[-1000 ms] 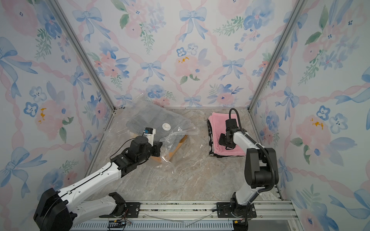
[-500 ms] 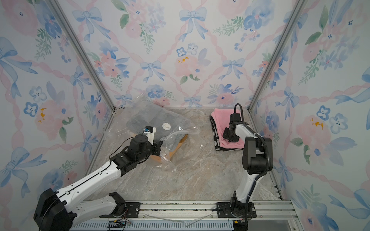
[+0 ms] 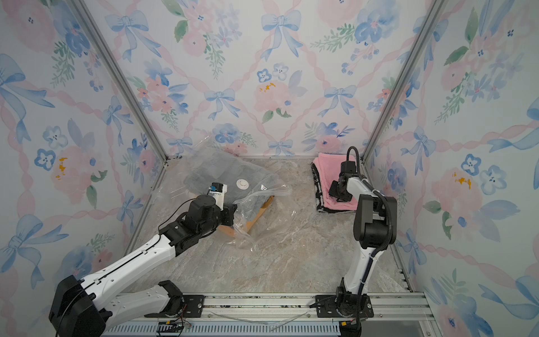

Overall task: Take the blanket out of the vacuum bag
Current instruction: Move the blanket to the corner of the board.

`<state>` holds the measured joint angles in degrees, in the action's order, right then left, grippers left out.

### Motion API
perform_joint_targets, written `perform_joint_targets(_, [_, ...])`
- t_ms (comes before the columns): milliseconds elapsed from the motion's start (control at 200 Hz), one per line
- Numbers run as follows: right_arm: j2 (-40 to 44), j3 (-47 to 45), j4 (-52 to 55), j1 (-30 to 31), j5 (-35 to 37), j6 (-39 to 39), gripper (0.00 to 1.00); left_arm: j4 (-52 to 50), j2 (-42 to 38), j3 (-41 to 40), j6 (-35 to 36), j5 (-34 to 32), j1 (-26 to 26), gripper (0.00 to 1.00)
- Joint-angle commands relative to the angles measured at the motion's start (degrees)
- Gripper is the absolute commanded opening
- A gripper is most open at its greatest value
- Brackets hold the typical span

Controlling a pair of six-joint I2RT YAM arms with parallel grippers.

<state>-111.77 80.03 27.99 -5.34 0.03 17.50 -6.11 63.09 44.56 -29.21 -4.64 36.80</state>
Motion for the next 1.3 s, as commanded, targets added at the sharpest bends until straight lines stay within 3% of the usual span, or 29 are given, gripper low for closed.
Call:
perform_joint_targets(0, [3.92,-4.04,2.61,2.22,-1.13,-1.14,0.46,-0.27,0.95,1.47,0.64,0.93,0.28,0.00])
perform_joint_targets(260, [10.84,-12.18,1.46,5.32,3.77,-1.67,0.47,-0.11,0.31,1.16,0.57,1.66,0.38,0.00])
perform_joint_targets(595, [20.47,-18.20,-2.46,9.44,4.85,-3.13,0.47,0.84,-1.27,-0.68,-0.49,1.87,0.88,0.00])
perform_joint_targets(930, [15.37,-21.41,-0.75,11.23,3.48,0.57,0.45,1.05,-1.06,-0.65,-0.56,1.82,0.89,0.00])
perform_joint_targets(1100, [12.00,-19.69,1.31,10.66,6.64,0.20,0.44,0.41,-1.31,0.31,-0.27,2.42,0.89,0.00])
perform_joint_targets(1295, [24.19,-21.13,-0.73,13.62,5.49,-0.92,0.47,-1.08,-1.79,3.53,1.34,3.83,0.84,0.00])
